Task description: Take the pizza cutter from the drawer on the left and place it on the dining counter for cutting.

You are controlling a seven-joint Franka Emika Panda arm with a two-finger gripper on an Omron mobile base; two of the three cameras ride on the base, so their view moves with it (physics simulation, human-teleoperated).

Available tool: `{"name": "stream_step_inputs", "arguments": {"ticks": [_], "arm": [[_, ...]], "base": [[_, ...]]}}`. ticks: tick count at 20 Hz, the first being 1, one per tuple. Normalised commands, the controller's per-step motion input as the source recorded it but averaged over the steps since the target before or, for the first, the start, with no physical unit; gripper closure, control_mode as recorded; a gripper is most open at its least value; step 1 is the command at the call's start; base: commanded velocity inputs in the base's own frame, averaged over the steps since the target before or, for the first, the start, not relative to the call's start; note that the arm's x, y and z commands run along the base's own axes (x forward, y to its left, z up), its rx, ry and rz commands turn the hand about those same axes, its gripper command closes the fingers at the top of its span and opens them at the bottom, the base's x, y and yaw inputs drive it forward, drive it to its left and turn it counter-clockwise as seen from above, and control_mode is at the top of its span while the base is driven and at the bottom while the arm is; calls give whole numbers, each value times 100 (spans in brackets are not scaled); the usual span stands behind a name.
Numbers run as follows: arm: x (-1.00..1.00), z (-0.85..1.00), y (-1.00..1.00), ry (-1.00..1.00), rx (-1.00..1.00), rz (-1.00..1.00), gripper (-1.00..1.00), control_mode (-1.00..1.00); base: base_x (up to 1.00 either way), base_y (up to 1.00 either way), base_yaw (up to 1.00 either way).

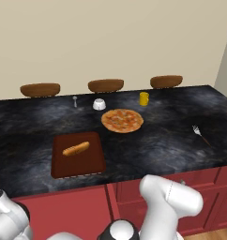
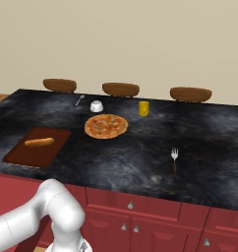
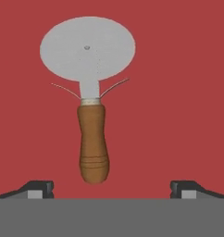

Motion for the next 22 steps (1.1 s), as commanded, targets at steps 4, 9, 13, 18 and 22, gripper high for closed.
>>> {"name": "stream_step_inputs", "arguments": {"ticks": [4,9,13,18,22], "arm": [[1,-17,30,0,0,0,-100,-100],[9,-10,4,0,0,0,-100,-100],[11,-14,1,0,0,0,-100,-100],[3,-18,4,0,0,0,-100,-100],[0,-23,1,0,0,0,-100,-100]], "base": [[0,0,0],[0,0,0],[0,0,0],[0,0,0],[0,0,0]]}}
